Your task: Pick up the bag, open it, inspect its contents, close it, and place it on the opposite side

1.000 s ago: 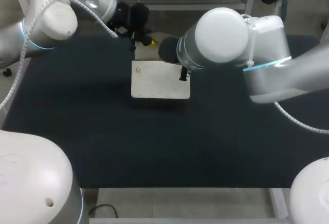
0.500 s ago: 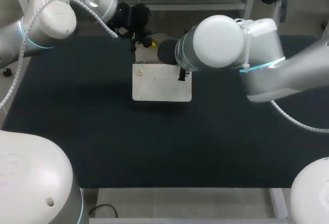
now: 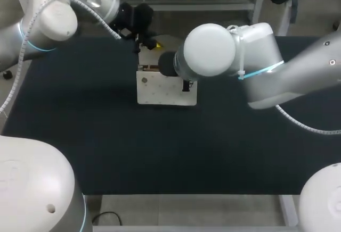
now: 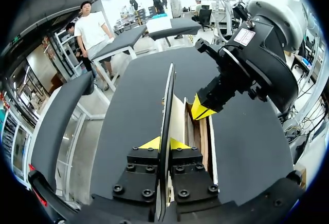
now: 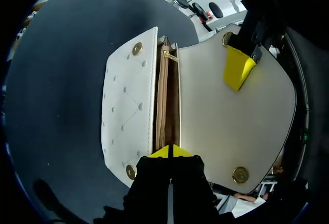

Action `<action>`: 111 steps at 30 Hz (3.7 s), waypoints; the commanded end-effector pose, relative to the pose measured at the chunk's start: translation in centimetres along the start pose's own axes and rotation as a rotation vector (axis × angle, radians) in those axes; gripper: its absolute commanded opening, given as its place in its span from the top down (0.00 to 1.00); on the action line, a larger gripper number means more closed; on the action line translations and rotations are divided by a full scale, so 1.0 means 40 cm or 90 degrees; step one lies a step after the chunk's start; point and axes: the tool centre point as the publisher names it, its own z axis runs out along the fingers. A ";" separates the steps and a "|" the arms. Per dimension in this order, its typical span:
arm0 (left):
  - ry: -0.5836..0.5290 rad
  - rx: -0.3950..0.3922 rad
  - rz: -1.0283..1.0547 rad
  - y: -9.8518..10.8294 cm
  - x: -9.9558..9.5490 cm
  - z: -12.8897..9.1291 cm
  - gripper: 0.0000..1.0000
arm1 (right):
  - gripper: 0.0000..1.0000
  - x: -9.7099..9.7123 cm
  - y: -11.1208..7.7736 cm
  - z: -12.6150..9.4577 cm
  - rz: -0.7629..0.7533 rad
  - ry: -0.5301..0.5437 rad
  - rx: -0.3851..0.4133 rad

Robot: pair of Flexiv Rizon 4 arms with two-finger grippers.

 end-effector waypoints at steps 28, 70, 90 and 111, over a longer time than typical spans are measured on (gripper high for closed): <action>-0.002 0.047 0.008 -0.028 0.048 -0.032 1.00 | 1.00 0.028 0.008 0.040 -0.008 0.012 0.016; 0.048 0.067 0.000 -0.017 0.055 -0.017 1.00 | 0.00 0.085 -0.014 0.091 -0.015 0.091 0.027; 0.045 0.065 0.003 -0.015 0.058 -0.017 1.00 | 0.00 0.082 -0.011 0.094 -0.013 0.091 0.024; 0.020 0.037 0.009 -0.056 0.093 -0.053 1.00 | 0.82 0.005 -0.020 -0.141 0.036 -0.093 -0.007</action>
